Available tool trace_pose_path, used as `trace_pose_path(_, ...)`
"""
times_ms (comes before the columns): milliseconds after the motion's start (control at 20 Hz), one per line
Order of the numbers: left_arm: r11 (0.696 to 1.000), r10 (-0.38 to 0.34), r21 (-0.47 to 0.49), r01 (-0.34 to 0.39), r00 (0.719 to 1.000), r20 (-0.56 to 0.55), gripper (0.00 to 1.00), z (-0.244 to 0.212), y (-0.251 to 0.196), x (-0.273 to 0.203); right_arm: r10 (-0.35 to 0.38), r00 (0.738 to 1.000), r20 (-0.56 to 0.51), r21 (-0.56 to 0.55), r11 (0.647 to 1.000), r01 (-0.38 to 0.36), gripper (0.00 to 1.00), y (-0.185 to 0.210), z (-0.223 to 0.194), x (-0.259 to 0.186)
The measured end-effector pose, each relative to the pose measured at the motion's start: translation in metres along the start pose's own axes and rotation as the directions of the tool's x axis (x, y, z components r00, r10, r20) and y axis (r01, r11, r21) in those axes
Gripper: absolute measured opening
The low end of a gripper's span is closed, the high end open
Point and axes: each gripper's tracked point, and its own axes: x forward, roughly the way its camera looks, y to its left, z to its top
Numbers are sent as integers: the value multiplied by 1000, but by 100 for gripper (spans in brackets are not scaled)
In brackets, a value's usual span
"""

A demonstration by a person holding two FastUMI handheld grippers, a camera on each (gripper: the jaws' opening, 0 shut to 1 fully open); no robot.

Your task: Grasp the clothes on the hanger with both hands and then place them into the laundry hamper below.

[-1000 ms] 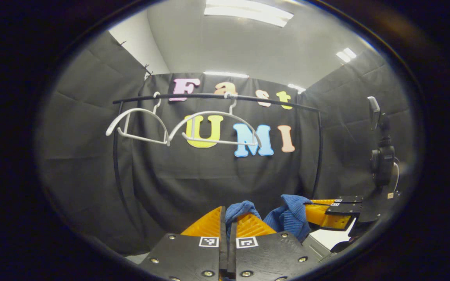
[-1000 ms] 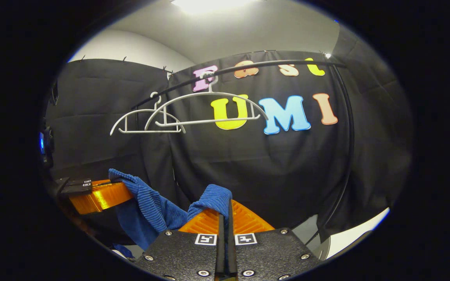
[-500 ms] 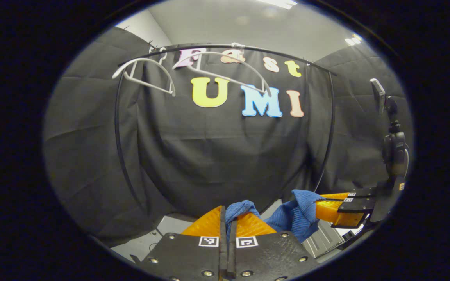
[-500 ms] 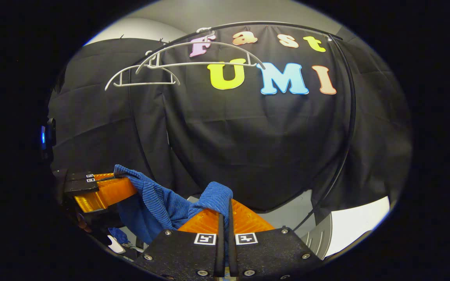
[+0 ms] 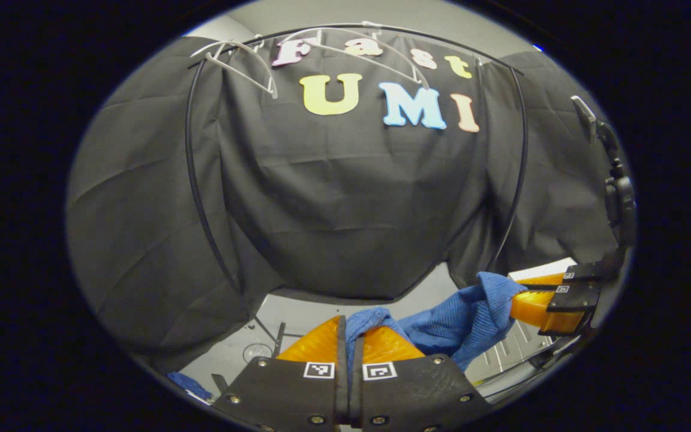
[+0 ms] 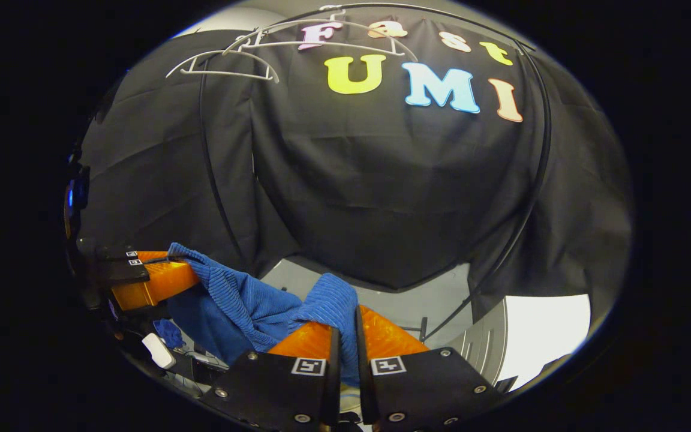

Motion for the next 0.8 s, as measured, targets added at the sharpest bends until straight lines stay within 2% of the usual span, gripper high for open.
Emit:
trace_pose_path(100, 1000, -14, -5, 14, 999, -42, 7, -19, 1, -3, 6, 1000, -16, -7, 1000, -6, 28, 1, -2, -1)
trace_pose_path(150, 1000, -20, -10, 19, 998, -55, 22, -22, 4, -7, 1, 1000, -22, -18, 1000, -1, 51, 3, -9, -3)
trace_pose_path(200, 1000, -18, -10, 18, 999, -49, 37, -22, 8, -10, -3, 1000, -29, -29, 1000, 2, 58, 3, -14, -6)
trace_pose_path(250, 1000, -15, -11, 15, 1000, -13, 52, -15, 12, -15, -3, 1000, -19, -29, 1000, 3, 72, 3, -14, -10)
trace_pose_path(300, 1000, -7, -6, 7, 1000, 15, 67, -6, 15, -20, -9, 1000, -13, -27, 1000, 8, 77, 3, -13, -14)
trace_pose_path(350, 1000, -1, 3, 1, 999, 32, 82, 0, 17, -24, -15, 1000, -7, -27, 1000, 15, 88, 3, -14, -17)
trace_pose_path(400, 1000, 7, 12, -7, 999, 47, 97, 6, 21, -31, -20, 1000, 3, -26, 999, 20, 91, 2, -11, -21)
trace_pose_path(550, 999, 23, 20, -25, 995, 99, 97, 28, 31, -44, -35, 999, 42, -16, 999, 35, 94, 3, -1, -33)
trace_pose_path(600, 999, 28, 23, -31, 992, 119, 92, 33, 33, -49, -38, 997, 60, -11, 999, 39, 94, 3, 6, -39)
trace_pose_path(700, 999, 32, 30, -37, 986, 162, 97, 49, 34, -59, -52, 993, 108, 1, 999, 52, 94, 1, 25, -53)
trace_pose_path(800, 999, 31, 34, -39, 976, 215, 98, 73, 35, -74, -70, 982, 173, 15, 998, 68, 94, 4, 45, -72)
